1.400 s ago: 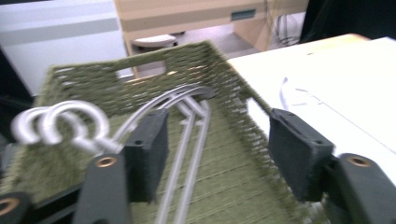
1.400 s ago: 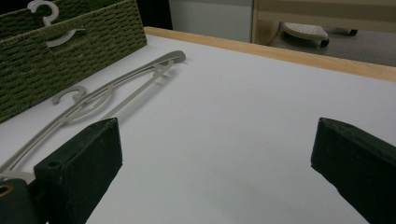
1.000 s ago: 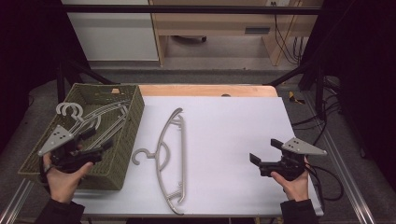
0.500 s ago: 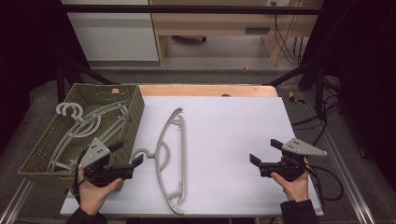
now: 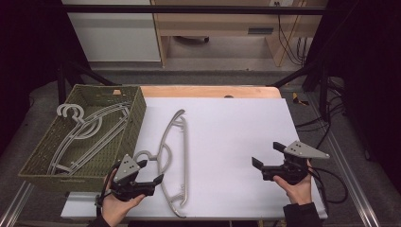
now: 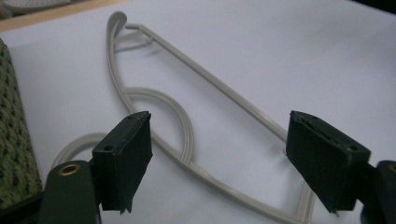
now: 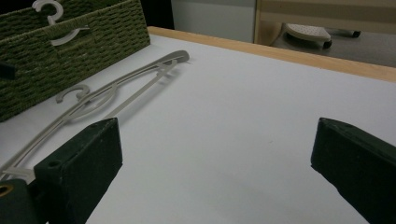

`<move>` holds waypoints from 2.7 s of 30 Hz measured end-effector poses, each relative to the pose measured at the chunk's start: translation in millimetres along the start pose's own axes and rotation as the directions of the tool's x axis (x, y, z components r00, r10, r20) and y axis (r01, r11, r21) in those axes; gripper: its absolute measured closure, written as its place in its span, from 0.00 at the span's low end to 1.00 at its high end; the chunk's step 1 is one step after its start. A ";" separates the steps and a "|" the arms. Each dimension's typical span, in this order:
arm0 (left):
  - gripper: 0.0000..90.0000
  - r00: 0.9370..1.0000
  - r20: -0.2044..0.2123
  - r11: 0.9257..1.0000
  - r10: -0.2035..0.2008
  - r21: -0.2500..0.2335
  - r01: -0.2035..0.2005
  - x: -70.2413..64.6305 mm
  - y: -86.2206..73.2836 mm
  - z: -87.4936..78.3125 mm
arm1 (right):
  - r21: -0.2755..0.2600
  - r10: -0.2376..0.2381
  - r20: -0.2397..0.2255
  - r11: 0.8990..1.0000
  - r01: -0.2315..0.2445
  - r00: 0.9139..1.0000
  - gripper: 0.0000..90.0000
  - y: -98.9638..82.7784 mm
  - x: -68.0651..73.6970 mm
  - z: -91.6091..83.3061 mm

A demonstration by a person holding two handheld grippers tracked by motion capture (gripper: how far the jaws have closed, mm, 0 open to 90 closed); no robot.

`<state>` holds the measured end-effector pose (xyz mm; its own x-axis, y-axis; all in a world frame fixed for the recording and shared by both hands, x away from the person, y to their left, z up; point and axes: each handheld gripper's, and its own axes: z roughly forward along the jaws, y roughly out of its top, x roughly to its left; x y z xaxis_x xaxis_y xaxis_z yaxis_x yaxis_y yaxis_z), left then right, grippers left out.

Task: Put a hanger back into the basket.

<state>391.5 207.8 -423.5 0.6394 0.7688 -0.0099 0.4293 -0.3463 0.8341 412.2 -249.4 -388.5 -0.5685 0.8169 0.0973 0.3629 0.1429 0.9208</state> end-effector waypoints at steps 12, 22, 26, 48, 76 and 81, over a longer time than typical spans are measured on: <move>0.35 0.998 -0.053 0.988 -0.029 0.147 0.037 3.1 -19.2 35.3 | 0.015 -0.007 -0.006 1.000 0.008 1.000 0.03 -1.2 2.4 3.7; 0.44 0.997 -0.056 0.977 -0.055 0.204 0.066 5.6 -24.3 56.5 | 0.016 -0.009 -0.006 1.000 0.009 1.000 0.03 -1.1 3.6 5.5; 0.47 0.997 -0.071 0.971 -0.003 0.239 0.020 1.0 -22.8 60.4 | 0.013 -0.008 -0.012 1.000 0.008 1.000 0.03 -0.6 3.5 4.4; 0.72 0.997 -0.047 0.976 -0.069 0.205 0.077 -2.2 -4.4 87.7 | 0.008 -0.005 -0.008 1.000 0.005 1.000 0.03 0.4 3.7 4.2; 0.75 1.000 -0.018 0.977 0.015 0.212 -0.011 -5.6 4.6 100.4 | 0.011 -0.003 -0.011 1.000 0.003 1.000 0.03 -0.3 2.0 4.0; 0.77 1.000 -0.014 0.977 0.023 0.213 -0.020 2.8 9.5 104.5 | 0.002 0.002 -0.009 1.000 -0.002 1.000 0.03 0.3 1.3 2.9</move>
<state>464.0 150.5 -473.2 0.6400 0.7682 0.0173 0.5428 -0.4679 0.6975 413.6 -246.7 -389.2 -0.5742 0.8123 0.1019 0.3652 0.1427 0.9199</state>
